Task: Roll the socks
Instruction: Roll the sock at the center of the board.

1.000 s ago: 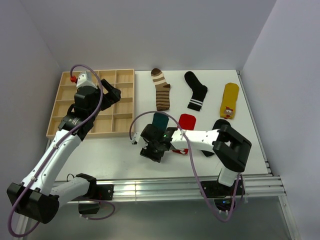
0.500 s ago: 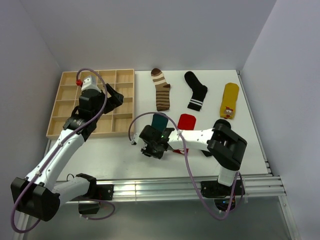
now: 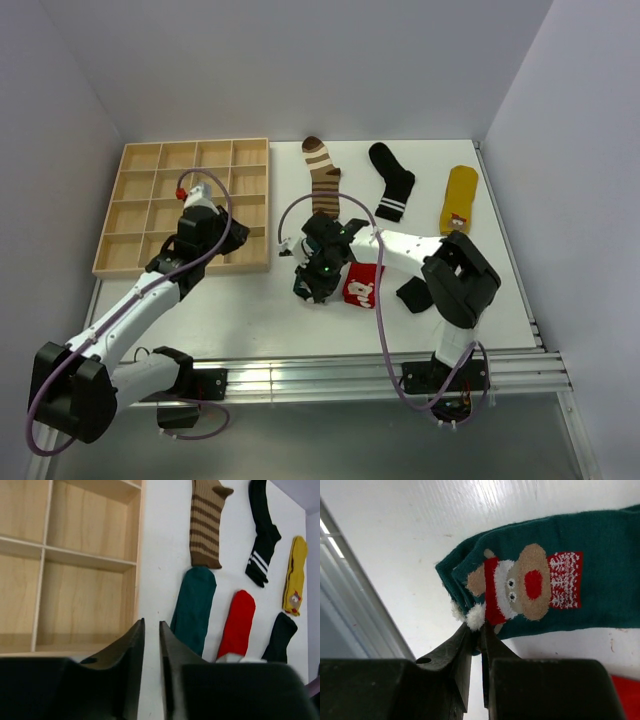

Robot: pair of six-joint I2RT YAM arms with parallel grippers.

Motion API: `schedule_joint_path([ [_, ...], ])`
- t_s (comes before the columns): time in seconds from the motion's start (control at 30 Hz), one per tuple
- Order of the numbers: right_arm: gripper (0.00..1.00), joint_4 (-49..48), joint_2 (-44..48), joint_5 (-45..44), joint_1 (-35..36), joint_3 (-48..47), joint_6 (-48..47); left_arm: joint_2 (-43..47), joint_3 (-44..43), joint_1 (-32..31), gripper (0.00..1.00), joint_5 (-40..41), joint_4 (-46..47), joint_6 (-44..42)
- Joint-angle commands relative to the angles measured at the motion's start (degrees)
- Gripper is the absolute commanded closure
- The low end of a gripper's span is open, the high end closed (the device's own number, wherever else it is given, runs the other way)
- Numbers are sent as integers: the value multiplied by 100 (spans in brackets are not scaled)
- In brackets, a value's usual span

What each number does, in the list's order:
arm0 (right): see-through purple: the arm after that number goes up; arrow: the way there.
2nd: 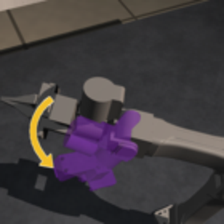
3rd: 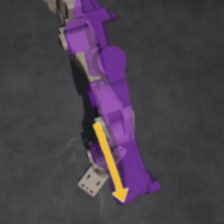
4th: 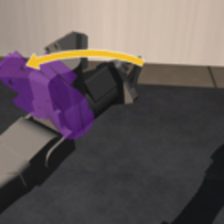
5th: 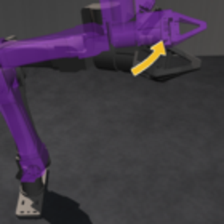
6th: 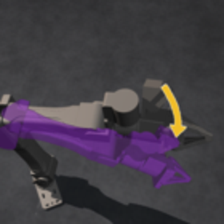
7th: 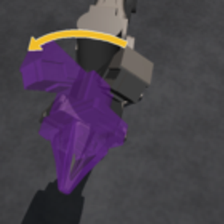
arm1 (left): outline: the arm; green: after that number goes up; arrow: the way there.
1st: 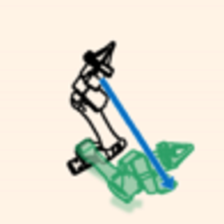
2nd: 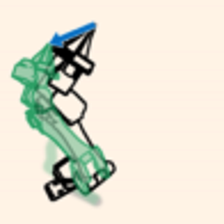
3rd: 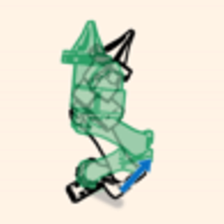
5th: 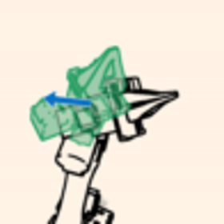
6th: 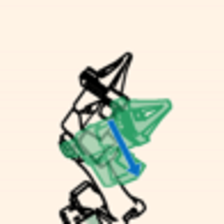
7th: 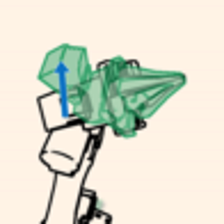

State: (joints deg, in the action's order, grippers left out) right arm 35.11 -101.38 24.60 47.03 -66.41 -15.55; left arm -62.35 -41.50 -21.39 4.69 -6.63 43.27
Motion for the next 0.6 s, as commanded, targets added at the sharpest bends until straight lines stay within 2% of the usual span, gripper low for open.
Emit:
schedule_joint_path([
  [0.0,89,610,-206,914,-176,-425,-369,214,334,-260,78,-231,619,77],
  [0.1,91,1171,-443,1257,-299,-697,-624,328,773,-523,85,-416,1338,68],
  [0.23,92,1717,-821,1836,-431,-1022,-1002,214,1266,-770,84,-793,2138,-133],
  [0.4,92,2139,-1278,2224,-642,-1189,-1160,-224,1662,-1042,77,-1574,3017,-239],
  [0.57,92,2526,-1577,2470,-844,-1436,-1389,-638,1881,-1394,66,-1857,3483,-301],
])
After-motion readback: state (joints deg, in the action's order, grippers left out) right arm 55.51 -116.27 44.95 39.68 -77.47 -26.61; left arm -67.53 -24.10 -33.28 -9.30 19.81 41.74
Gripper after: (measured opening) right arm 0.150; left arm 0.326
